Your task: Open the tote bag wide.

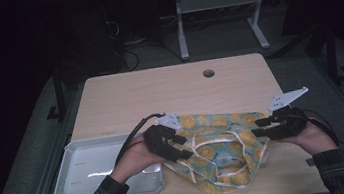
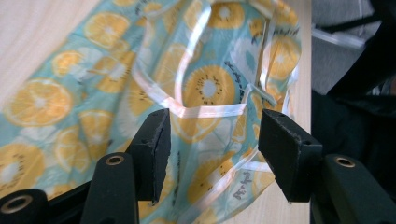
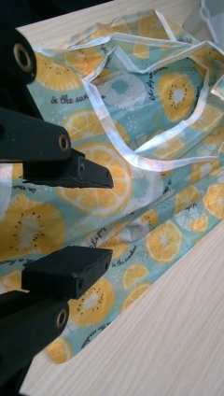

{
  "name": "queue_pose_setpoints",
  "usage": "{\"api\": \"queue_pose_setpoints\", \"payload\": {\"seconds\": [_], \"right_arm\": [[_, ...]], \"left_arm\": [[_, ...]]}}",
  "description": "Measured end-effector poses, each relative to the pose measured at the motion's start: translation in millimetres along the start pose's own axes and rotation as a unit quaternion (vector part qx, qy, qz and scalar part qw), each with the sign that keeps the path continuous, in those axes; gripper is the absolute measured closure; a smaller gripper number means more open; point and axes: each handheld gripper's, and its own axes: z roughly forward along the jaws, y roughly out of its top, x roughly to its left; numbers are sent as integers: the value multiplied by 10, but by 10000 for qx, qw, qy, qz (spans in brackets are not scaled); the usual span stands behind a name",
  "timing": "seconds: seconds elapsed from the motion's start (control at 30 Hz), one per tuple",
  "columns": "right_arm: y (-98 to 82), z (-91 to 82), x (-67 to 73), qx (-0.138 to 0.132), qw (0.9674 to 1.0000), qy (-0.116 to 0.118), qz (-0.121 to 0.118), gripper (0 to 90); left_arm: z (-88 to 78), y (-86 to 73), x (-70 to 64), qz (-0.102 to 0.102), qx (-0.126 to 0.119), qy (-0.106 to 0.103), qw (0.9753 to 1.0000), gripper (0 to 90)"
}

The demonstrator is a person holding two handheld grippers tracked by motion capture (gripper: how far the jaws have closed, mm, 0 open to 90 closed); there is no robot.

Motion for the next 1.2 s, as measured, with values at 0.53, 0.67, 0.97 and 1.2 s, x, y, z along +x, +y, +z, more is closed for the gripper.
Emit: {"api": "queue_pose_setpoints", "payload": {"seconds": [0.53,0.67,0.97,1.2], "right_arm": [[90,-76,100,-171,9996,88,-206,582],[175,-84,189,-244,9988,249,-353,583],[302,93,390,-120,9953,718,-645,583],[354,276,538,95,9907,1039,-869,577]], "left_arm": [[69,33,175,-238,-169,-195,9994,900],[-5,64,279,-386,-381,-121,9985,900],[-26,60,540,-778,-683,138,9945,900],[24,-2,644,-903,-707,221,9932,900]]}}
